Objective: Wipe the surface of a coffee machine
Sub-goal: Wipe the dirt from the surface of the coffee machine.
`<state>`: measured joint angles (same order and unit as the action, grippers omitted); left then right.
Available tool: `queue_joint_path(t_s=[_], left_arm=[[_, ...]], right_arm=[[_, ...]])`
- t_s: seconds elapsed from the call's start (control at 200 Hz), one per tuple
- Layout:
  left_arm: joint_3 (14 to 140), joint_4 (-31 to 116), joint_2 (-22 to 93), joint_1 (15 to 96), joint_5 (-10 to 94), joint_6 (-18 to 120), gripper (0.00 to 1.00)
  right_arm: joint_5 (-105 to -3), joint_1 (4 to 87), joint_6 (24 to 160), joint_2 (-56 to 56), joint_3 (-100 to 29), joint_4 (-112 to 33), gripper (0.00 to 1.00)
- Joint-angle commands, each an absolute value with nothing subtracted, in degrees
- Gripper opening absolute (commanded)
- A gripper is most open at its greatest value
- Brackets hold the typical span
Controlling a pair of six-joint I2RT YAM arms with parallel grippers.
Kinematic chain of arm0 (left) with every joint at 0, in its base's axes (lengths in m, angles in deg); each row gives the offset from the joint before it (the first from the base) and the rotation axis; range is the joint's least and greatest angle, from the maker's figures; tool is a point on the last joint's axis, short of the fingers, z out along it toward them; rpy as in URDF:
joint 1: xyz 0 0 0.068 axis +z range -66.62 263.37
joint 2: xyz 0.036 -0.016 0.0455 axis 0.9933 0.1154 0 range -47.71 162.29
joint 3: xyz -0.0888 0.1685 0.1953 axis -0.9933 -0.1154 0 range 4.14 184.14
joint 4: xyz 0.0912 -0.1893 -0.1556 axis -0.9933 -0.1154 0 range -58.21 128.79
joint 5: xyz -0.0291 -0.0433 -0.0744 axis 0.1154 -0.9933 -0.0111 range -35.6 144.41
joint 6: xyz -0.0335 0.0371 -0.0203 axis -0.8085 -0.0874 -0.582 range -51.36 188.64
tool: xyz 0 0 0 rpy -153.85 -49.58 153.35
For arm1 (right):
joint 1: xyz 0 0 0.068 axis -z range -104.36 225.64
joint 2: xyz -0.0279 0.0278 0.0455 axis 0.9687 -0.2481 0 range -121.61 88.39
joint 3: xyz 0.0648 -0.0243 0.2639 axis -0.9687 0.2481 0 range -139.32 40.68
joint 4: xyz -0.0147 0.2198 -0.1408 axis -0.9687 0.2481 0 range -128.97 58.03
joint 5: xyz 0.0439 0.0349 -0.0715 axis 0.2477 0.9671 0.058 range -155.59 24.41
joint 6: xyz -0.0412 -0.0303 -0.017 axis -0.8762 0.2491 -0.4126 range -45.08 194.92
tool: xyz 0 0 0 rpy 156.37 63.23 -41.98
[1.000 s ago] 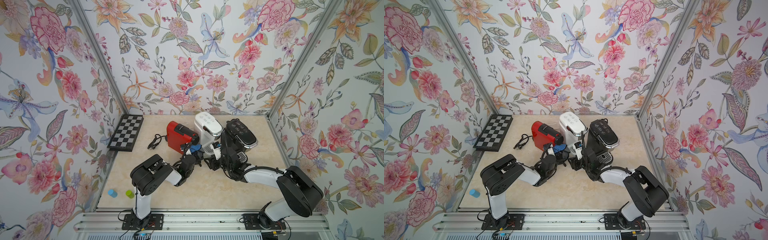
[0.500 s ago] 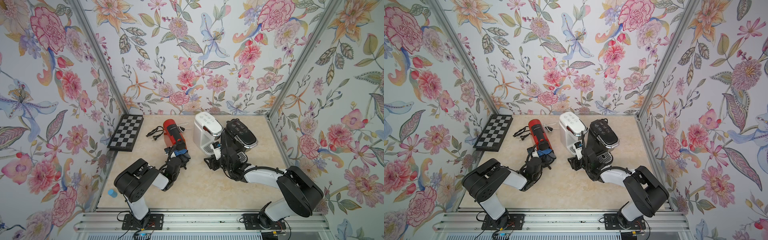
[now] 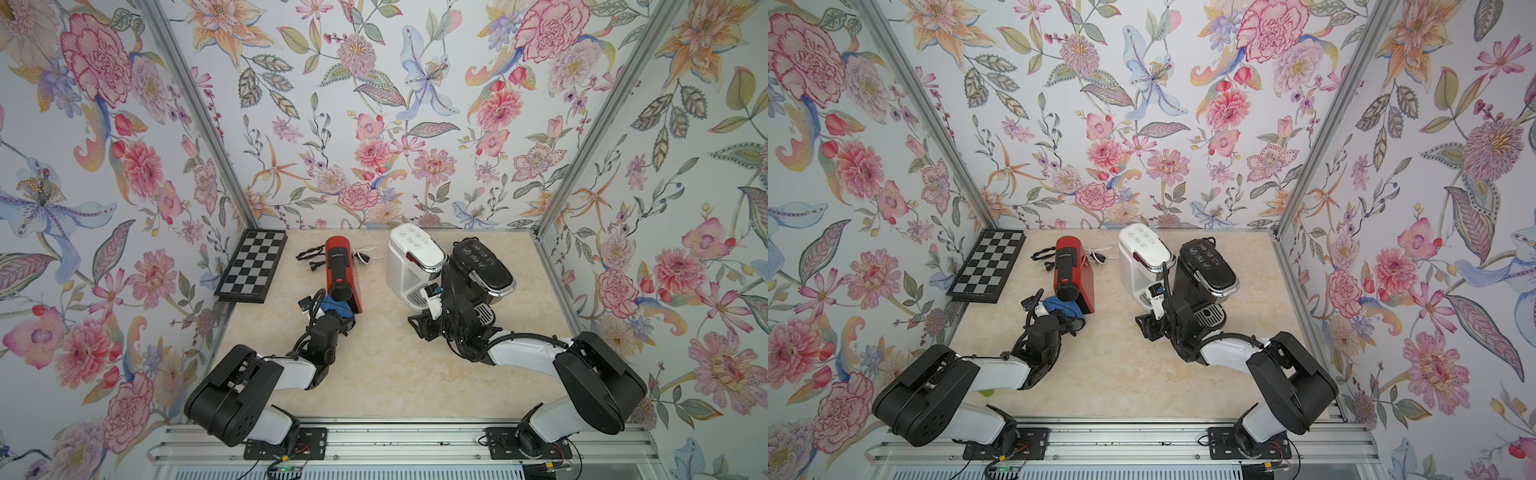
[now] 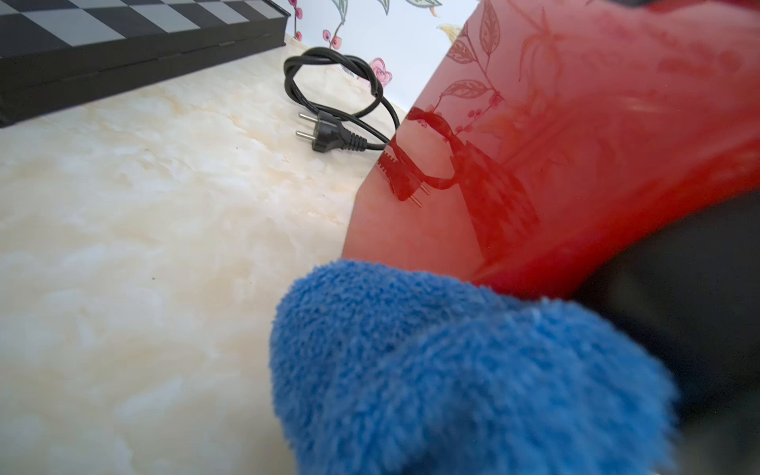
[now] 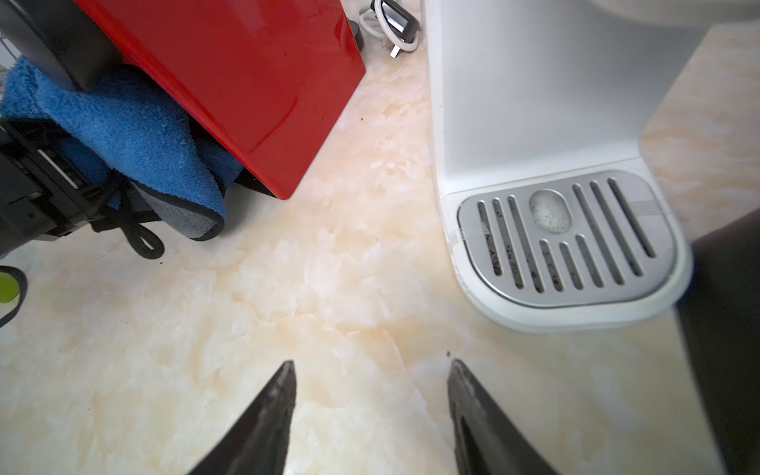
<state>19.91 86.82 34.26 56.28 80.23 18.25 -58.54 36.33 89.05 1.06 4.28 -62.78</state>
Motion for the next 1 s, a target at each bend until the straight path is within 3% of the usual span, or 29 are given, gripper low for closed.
queue_joint_path(t_s=[0.0,0.235,0.54,0.72,0.891,0.996], left_arm=[[18.73,85.81,30.47,59.47,85.87,19.95,0.00],[17.61,80.61,19.71,59.69,81.40,20.83,0.00],[31.65,52.10,1.77,57.11,86.36,30.94,0.00],[47.91,40.99,8.00,55.77,82.94,38.16,0.00],[59.76,38.98,18.89,44.23,86.58,42.41,0.00],[63.15,41.56,25.41,41.75,82.07,41.25,0.00]], right_arm=[[-58.05,35.94,88.89,0.45,3.06,-63.75,0.60],[-58.30,35.83,88.80,0.34,3.06,-63.71,0.60],[-58.16,35.89,88.63,-0.87,2.35,-63.50,0.60],[-58.40,35.82,88.54,-0.65,2.45,-63.49,0.60],[-62.07,35.80,88.83,2.33,4.82,-65.08,0.60],[-63.23,36.16,89.06,3.61,5.83,-65.51,0.60]])
